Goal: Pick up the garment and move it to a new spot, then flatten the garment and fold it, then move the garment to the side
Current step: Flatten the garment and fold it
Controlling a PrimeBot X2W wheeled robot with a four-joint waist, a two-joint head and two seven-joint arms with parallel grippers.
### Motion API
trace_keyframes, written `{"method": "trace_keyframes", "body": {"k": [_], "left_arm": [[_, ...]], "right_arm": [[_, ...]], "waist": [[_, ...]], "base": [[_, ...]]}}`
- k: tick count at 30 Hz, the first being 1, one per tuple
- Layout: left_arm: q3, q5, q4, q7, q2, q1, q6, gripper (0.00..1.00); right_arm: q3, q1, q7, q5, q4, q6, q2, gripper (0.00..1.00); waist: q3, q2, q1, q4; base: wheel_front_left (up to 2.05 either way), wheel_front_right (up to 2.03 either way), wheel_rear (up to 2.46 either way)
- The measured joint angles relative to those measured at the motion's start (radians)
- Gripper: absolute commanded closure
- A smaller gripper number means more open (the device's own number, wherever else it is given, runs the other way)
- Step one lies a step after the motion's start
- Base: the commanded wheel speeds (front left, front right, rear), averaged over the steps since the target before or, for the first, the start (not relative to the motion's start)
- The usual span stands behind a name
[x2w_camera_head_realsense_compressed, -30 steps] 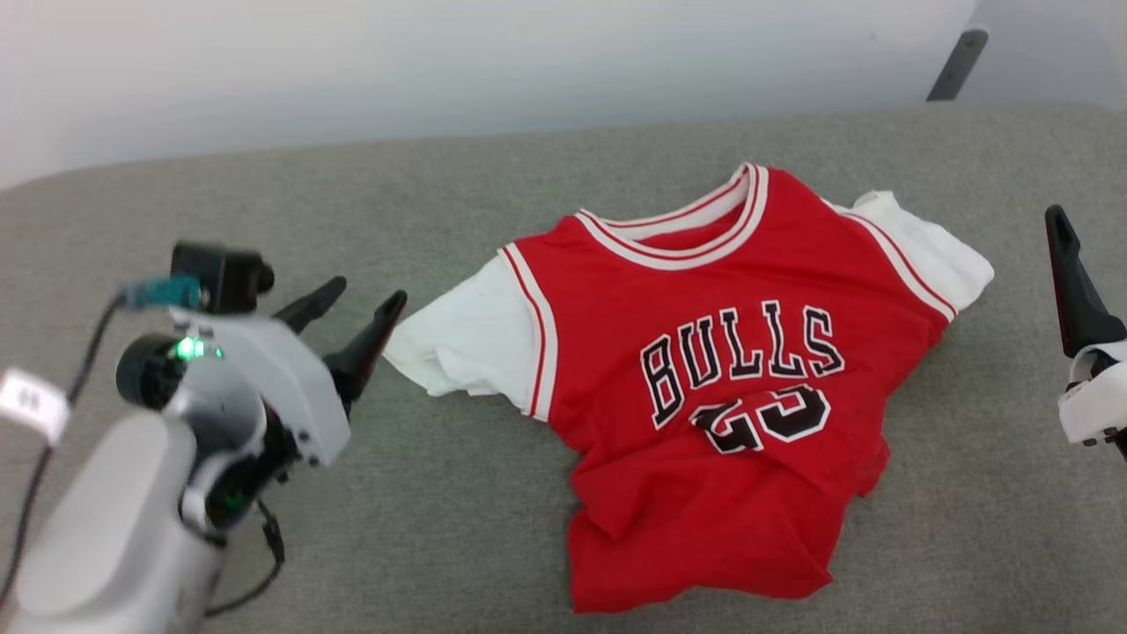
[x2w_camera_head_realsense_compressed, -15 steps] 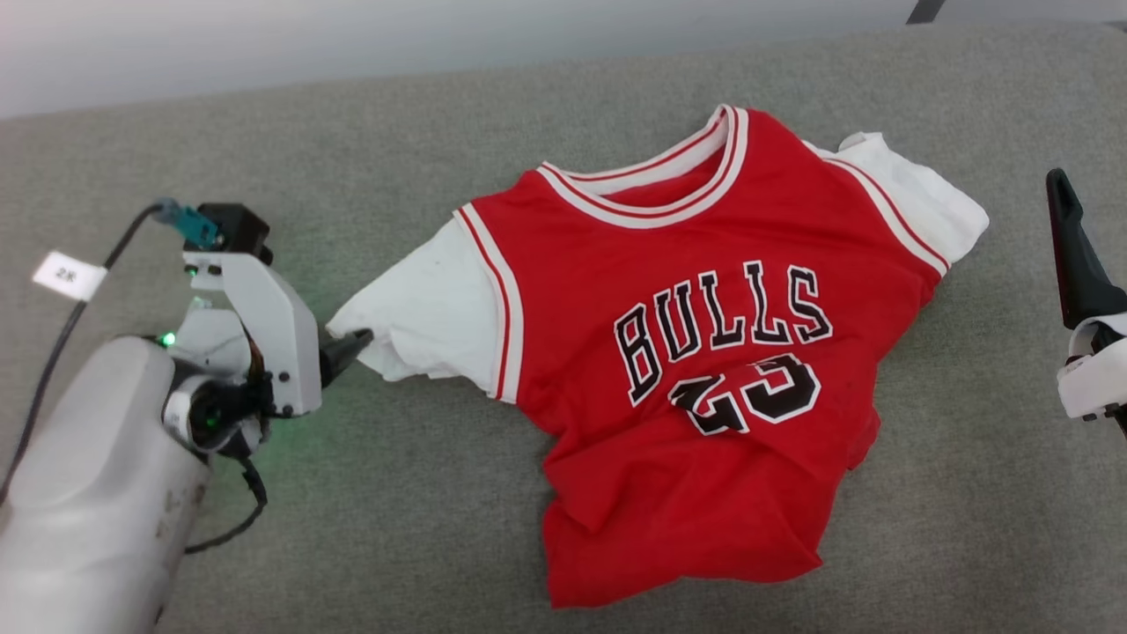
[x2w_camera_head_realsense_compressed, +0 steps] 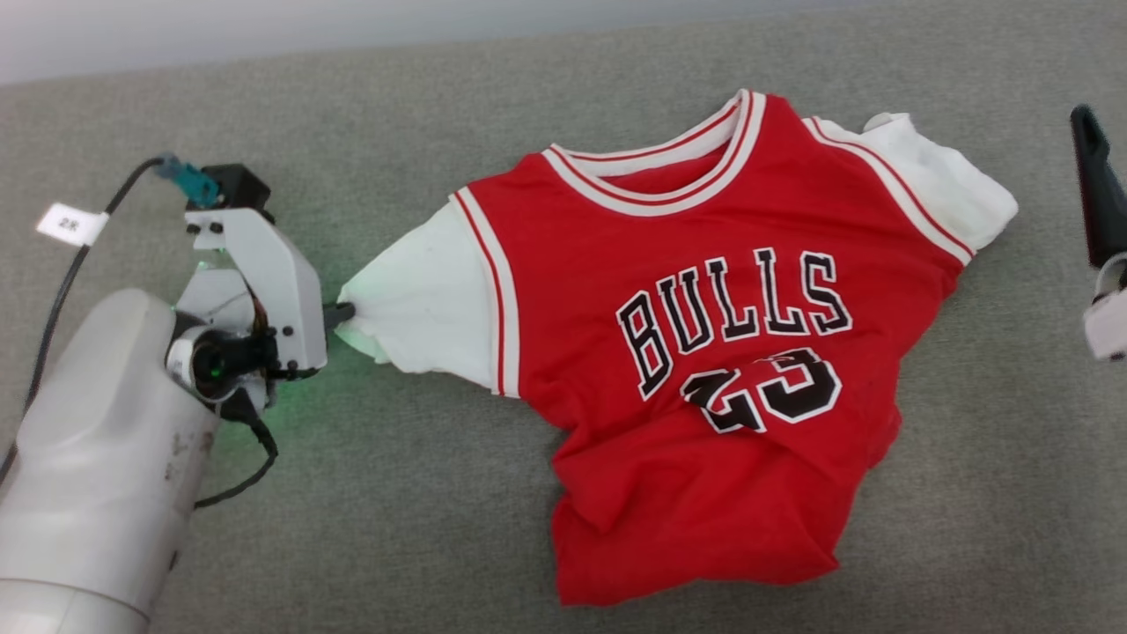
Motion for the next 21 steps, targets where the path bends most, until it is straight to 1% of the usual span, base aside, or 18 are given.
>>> {"method": "trace_keyframes", "body": {"k": [3,5,7,9,13,21], "left_arm": [[-0.009,-0.004,0.007,-0.003,-0.011,-0.018,0.0,1.0],[-0.018,-0.007,0.008,-0.009,-0.017,-0.03,-0.003,1.0],[-0.028,-0.008,0.008,-0.013,-0.029,-0.042,-0.003,1.0],[-0.04,-0.015,0.005,-0.018,-0.037,-0.054,-0.003,1.0],[-0.065,-0.033,-0.008,-0.027,-0.051,-0.076,-0.003,1.0],[-0.123,-0.067,-0.035,-0.051,-0.078,-0.12,-0.007,1.0]], "right_arm": [[0.017,-0.058,0.013,0.013,0.056,0.0,-0.019,0.0],[0.047,-0.099,0.032,0.021,0.109,0.0,-0.044,0.0],[0.066,-0.148,0.054,0.051,0.179,0.0,-0.068,0.0],[0.101,-0.189,0.083,0.061,0.238,0.0,-0.087,0.0],[0.168,-0.276,0.148,0.117,0.374,0.0,-0.127,0.0],[0.272,-0.41,0.268,0.21,0.588,0.0,-0.16,0.0]], "waist": [[0.009,0.0,0.0,0.013],[0.016,0.0,0.0,0.024],[0.024,0.0,0.0,0.036],[0.033,0.0001,-0.0001,0.048],[0.052,0.0,-0.0001,0.075],[0.099,0.0,0.0,0.133]], "base": [[0.0,0.0,0.0],[0.0,0.0,0.0],[0.0,0.0,0.0],[0.0,0.0,0.0],[0.0,0.0,0.0],[0.0,0.0,0.0]]}}
